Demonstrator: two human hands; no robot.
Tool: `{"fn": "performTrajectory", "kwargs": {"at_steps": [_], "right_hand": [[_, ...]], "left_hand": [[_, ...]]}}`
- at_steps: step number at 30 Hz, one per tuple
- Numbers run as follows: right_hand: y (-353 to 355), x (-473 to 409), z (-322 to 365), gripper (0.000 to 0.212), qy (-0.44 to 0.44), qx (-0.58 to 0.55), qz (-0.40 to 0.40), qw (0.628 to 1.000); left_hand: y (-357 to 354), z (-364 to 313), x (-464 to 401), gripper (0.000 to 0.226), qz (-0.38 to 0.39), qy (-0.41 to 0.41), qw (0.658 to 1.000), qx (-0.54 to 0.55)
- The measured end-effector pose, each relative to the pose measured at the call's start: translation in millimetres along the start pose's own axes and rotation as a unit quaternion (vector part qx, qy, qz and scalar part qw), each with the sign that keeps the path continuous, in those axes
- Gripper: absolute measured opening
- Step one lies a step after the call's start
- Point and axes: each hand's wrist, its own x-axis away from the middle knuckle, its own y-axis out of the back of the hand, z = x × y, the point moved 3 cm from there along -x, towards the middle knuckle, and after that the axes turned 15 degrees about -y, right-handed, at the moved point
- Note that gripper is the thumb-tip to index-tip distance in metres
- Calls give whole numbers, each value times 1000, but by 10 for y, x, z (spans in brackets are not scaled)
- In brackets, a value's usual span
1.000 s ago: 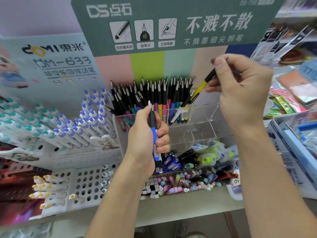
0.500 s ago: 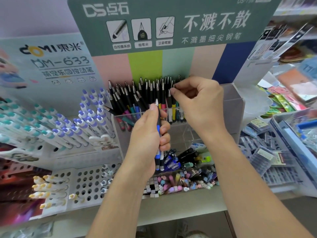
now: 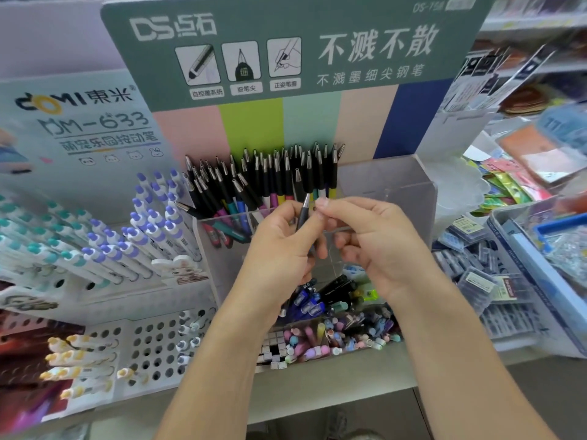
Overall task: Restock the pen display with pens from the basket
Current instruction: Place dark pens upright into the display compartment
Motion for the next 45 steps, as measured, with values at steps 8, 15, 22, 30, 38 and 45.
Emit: {"fn": "performTrajectory", "kwargs": {"at_steps": [8,15,22,30,38,45], "right_hand": [[-9,89,147,13,56,-63,30,996],[245,196,575,13,326,-104,-148,928],[89,-104,524,9,364,142,-204,898],[-123,-198,415,10,353,228,-177,890],[-72,65,391,10,309,200,-199,908],[-118,209,53,11,157,-33,8,987]], "left_hand": [[-46,-24,15,37,-31,73,995,67],[100,61,45,35,-79,110,979,153],[209,83,60,30,-115,53,969,212],[224,29,108,23,-73,-35,992,92],[156,-6,108,36,-41,-26,992,119],[45,-27,78,27,1,-33,999,38]]}}
